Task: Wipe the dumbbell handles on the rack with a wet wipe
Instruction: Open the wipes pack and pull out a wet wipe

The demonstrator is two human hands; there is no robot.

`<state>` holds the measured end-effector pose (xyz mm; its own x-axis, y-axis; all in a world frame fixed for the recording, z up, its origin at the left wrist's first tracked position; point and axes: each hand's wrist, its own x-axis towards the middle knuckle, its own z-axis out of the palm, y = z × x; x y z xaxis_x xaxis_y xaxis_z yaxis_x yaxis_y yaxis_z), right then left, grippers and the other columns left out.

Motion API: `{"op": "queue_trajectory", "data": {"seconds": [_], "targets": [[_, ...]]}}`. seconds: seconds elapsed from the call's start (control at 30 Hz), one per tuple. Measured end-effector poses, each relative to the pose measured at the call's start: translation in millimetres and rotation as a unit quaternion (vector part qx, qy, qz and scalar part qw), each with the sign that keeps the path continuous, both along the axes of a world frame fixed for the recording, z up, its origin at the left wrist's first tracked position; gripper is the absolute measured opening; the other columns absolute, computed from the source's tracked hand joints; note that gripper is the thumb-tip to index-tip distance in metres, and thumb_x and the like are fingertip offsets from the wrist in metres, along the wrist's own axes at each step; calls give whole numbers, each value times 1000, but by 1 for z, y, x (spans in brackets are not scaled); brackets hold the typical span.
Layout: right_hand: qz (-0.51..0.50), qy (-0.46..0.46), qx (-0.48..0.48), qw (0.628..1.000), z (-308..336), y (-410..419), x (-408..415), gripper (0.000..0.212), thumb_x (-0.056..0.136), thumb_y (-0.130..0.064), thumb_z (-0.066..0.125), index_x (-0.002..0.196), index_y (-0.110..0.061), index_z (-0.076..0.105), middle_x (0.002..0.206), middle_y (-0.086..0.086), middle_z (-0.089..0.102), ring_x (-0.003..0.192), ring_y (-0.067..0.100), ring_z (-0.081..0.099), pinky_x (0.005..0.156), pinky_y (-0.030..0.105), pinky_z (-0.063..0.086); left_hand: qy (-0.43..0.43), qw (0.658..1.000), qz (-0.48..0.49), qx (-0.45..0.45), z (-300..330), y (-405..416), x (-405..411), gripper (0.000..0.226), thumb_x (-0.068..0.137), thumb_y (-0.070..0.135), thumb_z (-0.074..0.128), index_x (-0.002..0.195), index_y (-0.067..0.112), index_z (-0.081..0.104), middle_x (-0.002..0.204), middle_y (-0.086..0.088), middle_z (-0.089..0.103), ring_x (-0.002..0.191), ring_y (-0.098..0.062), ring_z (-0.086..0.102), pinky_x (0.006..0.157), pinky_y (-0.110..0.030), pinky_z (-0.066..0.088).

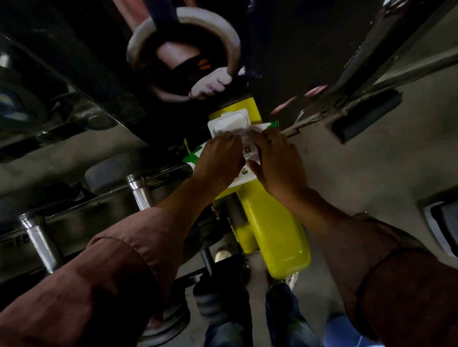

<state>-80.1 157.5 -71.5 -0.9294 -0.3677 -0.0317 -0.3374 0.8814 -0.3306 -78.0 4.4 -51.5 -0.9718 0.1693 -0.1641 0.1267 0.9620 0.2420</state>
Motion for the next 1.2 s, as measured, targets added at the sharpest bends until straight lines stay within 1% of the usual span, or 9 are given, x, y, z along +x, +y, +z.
{"op": "queue_trajectory", "data": {"seconds": [0.23, 0.37, 0.43, 0.53, 0.67, 0.8, 0.97, 1.1, 1.2], "targets": [[9, -17, -16, 1000, -1, -2, -3, 63, 87, -36, 73, 143, -25, 46, 138, 9, 50, 126, 26, 50, 92, 37, 51, -40, 995, 59, 76, -6, -5, 3, 15, 96, 10, 60, 106, 0, 66, 106, -18, 64, 94, -34, 64, 76, -38, 48], [7, -19, -20, 1000, -2, -1, -3, 62, 87, -36, 72, 142, -24, 46, 138, 10, 49, 127, 28, 49, 92, 39, 51, -21, 990, 82, 113, -6, -10, 9, 18, 90, 14, 74, 104, 5, 67, 106, -13, 63, 92, -29, 63, 73, -33, 44], [7, -24, -20, 1000, -2, -1, -3, 61, 87, -35, 72, 142, -24, 47, 138, 10, 48, 128, 28, 48, 94, 40, 51, -19, 991, 75, 110, -6, -10, 10, 21, 88, 16, 76, 103, 5, 67, 106, -14, 62, 91, -30, 63, 72, -34, 44], [-1, -33, -21, 999, -1, -1, -4, 64, 87, -33, 73, 144, -25, 46, 140, 9, 46, 128, 28, 47, 95, 41, 50, -21, 993, 63, 93, -5, -6, 5, 11, 92, 11, 68, 99, 2, 67, 100, -16, 64, 88, -36, 65, 69, -39, 46], [0, -37, -25, 999, 0, -1, -4, 64, 88, -34, 72, 145, -26, 46, 142, 9, 45, 129, 28, 46, 96, 40, 50, -13, 995, 57, 78, 0, -4, 0, 12, 97, 6, 59, 99, -1, 69, 98, -18, 67, 85, -35, 66, 65, -33, 42], [1, -35, -31, 999, 1, -1, -4, 61, 88, -34, 72, 143, -26, 47, 140, 9, 47, 128, 28, 47, 96, 39, 50, -23, 994, 66, 82, 0, -5, -4, 13, 96, 9, 62, 98, 1, 71, 97, -17, 69, 86, -35, 67, 73, -44, 55], [-3, -37, -51, 998, -1, -1, -4, 60, 87, -32, 72, 142, -25, 49, 138, 8, 48, 126, 28, 48, 94, 40, 51, -21, 994, 76, 75, 4, -5, -6, 15, 93, 5, 61, 83, 1, 71, 83, -16, 71, 79, -36, 67, 66, -43, 54], [-6, -38, -49, 998, -3, -1, -4, 60, 88, -33, 72, 142, -25, 48, 139, 8, 48, 127, 28, 47, 94, 39, 50, -36, 997, 49, 47, 4, -3, -7, 13, 96, 5, 58, 97, 2, 71, 95, -18, 71, 85, -35, 69, 74, -46, 58], [-7, -37, -40, 998, -3, -2, -4, 59, 88, -34, 72, 142, -26, 49, 138, 8, 48, 126, 27, 48, 94, 39, 51, -59, 997, 31, 48, 6, 0, -8, 15, 96, 6, 60, 107, 0, 68, 107, -19, 68, 94, -33, 68, 76, -37, 55]]}}
